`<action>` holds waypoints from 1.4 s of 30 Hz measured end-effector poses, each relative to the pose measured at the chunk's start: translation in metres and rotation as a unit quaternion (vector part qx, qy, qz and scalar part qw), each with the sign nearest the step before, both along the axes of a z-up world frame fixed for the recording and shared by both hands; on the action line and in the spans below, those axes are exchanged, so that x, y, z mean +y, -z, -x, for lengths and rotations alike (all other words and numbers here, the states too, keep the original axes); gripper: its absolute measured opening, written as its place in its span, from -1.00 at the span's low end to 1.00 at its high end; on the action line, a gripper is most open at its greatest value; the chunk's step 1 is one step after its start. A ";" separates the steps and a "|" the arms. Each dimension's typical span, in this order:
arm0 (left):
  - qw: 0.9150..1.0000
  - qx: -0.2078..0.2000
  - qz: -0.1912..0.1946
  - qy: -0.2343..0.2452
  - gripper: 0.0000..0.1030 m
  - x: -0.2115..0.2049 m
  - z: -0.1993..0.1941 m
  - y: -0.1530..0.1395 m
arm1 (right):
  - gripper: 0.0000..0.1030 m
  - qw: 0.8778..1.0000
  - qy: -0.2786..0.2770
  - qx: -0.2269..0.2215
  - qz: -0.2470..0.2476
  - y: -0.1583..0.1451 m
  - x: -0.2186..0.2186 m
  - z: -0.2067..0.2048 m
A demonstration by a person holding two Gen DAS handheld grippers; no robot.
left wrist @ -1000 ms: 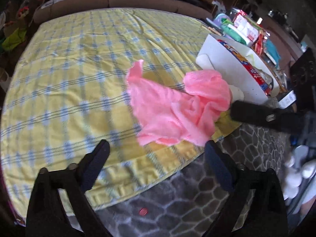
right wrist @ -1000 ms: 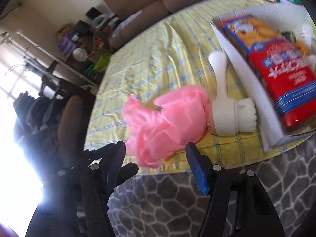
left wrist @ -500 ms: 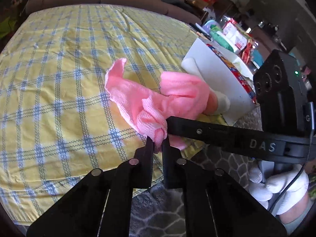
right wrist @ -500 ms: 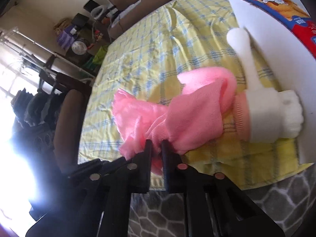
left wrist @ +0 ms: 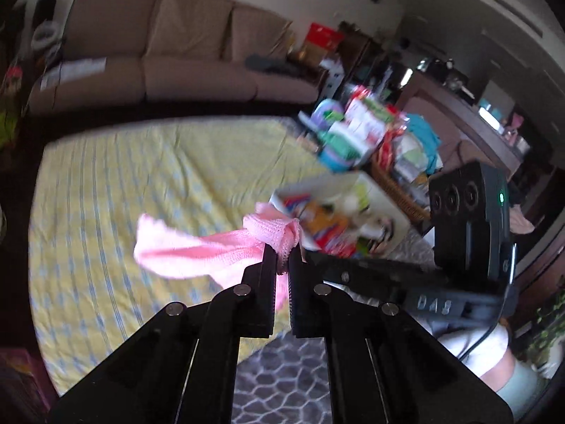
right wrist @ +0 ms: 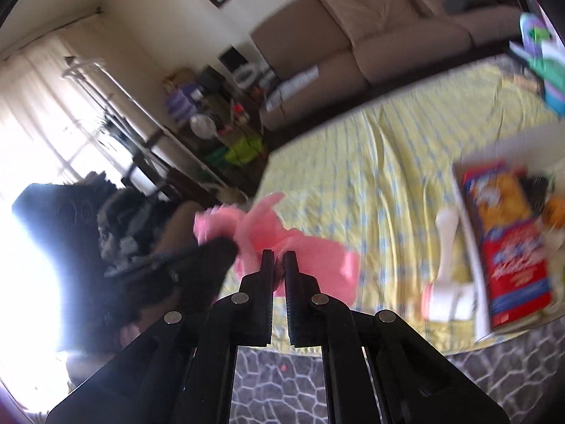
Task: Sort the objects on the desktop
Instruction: 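Grasp the pink towel on the cloth with both grippers, then carry the pink towel with both grippers into the white box and release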
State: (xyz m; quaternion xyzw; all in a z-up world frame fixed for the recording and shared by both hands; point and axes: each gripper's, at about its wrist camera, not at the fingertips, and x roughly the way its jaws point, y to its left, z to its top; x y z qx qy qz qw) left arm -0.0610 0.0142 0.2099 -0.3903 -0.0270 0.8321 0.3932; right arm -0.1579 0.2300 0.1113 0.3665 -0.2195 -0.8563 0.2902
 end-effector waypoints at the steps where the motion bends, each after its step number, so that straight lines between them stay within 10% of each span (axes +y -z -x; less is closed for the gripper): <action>1: 1.000 0.012 0.003 0.004 -0.90 0.006 0.000 -0.016 | -0.90 1.000 0.002 0.008 0.000 -0.009 0.004 -0.002; 8: 0.997 0.056 0.015 0.043 -0.90 0.075 -0.007 -0.089 | -0.90 0.998 0.026 0.063 -0.007 -0.060 0.055 -0.030; 16: 0.993 0.047 0.031 0.102 -0.90 0.209 -0.006 -0.101 | -0.90 0.992 0.089 0.069 -0.059 -0.090 0.160 -0.018; 24: 0.990 0.010 0.070 0.126 -0.90 0.310 0.021 -0.038 | -0.90 0.992 0.110 0.008 -0.054 -0.038 0.240 0.038; 31: 0.987 -0.007 0.096 0.130 -0.90 0.320 0.037 0.000 | -0.90 0.997 0.070 -0.010 -0.002 0.012 0.228 0.074; 42: 0.980 -0.075 0.155 0.101 -0.89 0.319 0.055 0.096 | -0.90 0.987 0.111 -0.100 -0.057 0.094 0.246 0.085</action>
